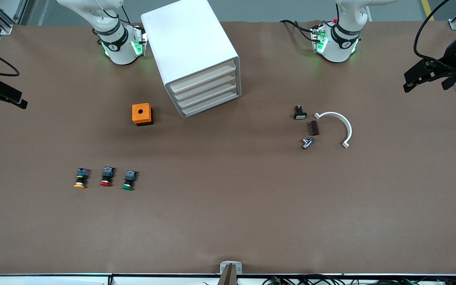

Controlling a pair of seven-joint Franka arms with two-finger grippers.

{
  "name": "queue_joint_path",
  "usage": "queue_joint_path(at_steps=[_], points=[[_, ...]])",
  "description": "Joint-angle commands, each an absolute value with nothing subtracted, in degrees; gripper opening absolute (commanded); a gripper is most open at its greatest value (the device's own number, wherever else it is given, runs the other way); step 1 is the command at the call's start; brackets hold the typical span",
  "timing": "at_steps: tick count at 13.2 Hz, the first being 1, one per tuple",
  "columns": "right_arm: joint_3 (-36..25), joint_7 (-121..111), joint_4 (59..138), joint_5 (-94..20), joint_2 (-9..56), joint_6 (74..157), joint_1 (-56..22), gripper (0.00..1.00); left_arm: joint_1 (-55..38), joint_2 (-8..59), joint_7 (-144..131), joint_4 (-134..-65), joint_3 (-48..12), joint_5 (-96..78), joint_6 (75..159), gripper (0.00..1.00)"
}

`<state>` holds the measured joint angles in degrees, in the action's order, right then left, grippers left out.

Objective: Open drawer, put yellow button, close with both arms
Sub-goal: 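Reach the left gripper toward the white cabinet's top drawer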

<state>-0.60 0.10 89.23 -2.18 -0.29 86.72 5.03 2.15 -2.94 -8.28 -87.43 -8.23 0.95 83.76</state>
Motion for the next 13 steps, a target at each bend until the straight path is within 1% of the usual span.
queue_joint_path(at_steps=[1, 2, 5, 8, 10, 12, 13], points=[[0.26, -0.53, 89.21, -2.20, -0.70, 87.10, 5.89, 0.94, 2.64, -2.11, -7.91, -86.31, -8.61, 2.20, 82.62, 1.00], [0.26, -0.61, 89.21, -2.20, -0.70, 87.27, 5.89, 0.91, 2.72, -2.11, -7.91, -86.22, -8.61, 2.20, 82.62, 1.00], [0.26, -0.79, 89.12, -2.20, -0.70, 87.19, 5.89, 0.79, 2.99, -0.62, -8.26, -86.13, -8.61, 2.20, 82.62, 1.00], [0.26, -2.46, 89.12, -2.20, -0.70, 87.19, 5.98, 0.61, 2.46, 3.15, -8.35, -86.40, -8.88, 2.20, 82.44, 1.00], [0.26, -2.46, 89.12, -2.20, -0.70, 87.19, 5.98, 0.53, 2.11, 5.62, -8.96, -86.31, -9.23, 2.11, 82.18, 1.00], [0.26, -2.46, 89.12, -2.20, -0.70, 87.10, 5.98, 0.52, 1.67, 7.37, -14.29, -86.13, -9.49, 1.41, 82.26, 1.00], [0.26, -2.37, 89.12, -2.20, -0.70, 87.10, 5.98, 0.57, 0.45, 8.77, -17.72, -86.13, -9.58, 1.23, 82.27, 1.00]])
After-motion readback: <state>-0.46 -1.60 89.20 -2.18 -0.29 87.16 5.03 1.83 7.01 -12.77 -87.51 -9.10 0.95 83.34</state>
